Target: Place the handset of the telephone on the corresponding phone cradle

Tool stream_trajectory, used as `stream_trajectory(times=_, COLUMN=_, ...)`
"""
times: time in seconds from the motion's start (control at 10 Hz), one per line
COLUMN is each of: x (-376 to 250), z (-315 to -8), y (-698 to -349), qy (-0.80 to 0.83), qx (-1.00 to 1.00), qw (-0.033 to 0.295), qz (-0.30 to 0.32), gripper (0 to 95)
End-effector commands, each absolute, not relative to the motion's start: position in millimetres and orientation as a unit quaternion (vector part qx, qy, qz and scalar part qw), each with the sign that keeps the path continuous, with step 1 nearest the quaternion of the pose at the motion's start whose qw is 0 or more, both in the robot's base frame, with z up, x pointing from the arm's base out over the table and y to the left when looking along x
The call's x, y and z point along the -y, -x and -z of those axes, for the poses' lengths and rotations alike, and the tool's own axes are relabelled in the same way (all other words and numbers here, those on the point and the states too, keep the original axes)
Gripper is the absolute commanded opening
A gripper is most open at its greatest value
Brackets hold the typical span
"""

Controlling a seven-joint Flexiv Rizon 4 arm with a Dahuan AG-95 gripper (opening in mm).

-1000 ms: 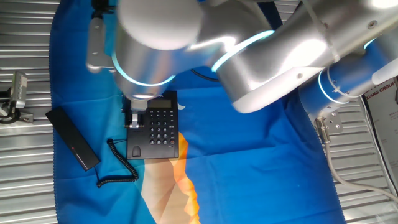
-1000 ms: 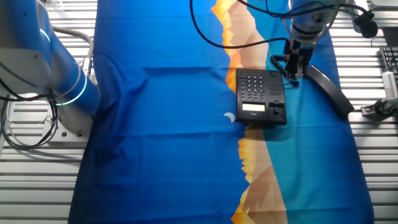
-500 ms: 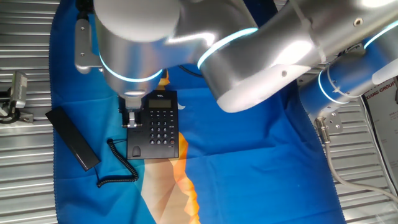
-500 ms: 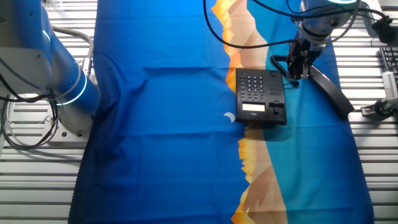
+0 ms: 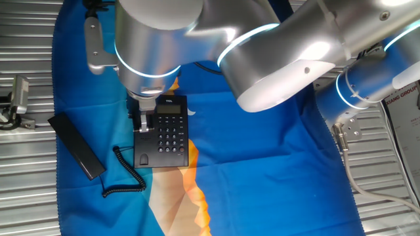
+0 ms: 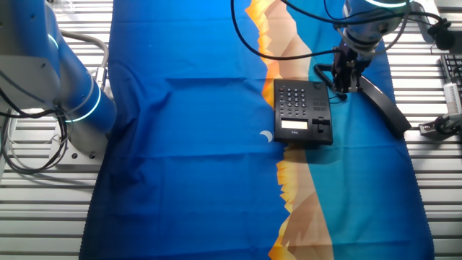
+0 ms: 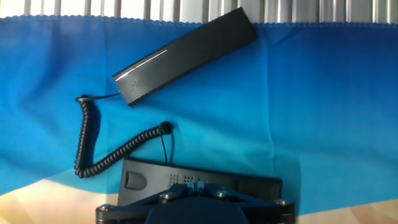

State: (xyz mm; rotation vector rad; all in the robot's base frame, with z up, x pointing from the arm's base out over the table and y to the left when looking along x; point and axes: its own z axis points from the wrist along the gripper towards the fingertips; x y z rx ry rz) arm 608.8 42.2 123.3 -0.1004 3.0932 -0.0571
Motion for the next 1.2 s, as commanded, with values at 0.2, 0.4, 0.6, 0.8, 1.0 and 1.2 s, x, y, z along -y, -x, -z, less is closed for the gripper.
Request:
stream_trajectory(times=0.2, x=-43.1, z=-123.9, y=-610.0, qy=0.046, qx=-0.999, qw=0.016, qz=0.011, gripper=0.0)
stream_trajectory(times=0.4, x=-43.1, z=-123.9, y=-610.0, qy=0.053, qx=-0.998, qw=0.012, qz=0.017, gripper=0.0)
stream_trajectory(times=0.6, x=-43.1, z=-123.9, y=-610.0, qy=0.072, qx=-0.997, qw=0.01, qz=0.031, gripper=0.0)
stream_trajectory(times=0.8, x=-43.1, z=-123.9, y=-610.0, qy=0.083, qx=-0.996, qw=0.009, qz=0.043, gripper=0.0)
stream_trajectory(times=1.0, x=-43.1, z=-123.9, y=-610.0, qy=0.059, qx=-0.997, qw=0.026, qz=0.033, gripper=0.0)
stream_trajectory(times=1.2, x=-43.1, z=-123.9, y=-610.0, qy=0.02, qx=-0.999, qw=0.046, qz=0.0, gripper=0.0)
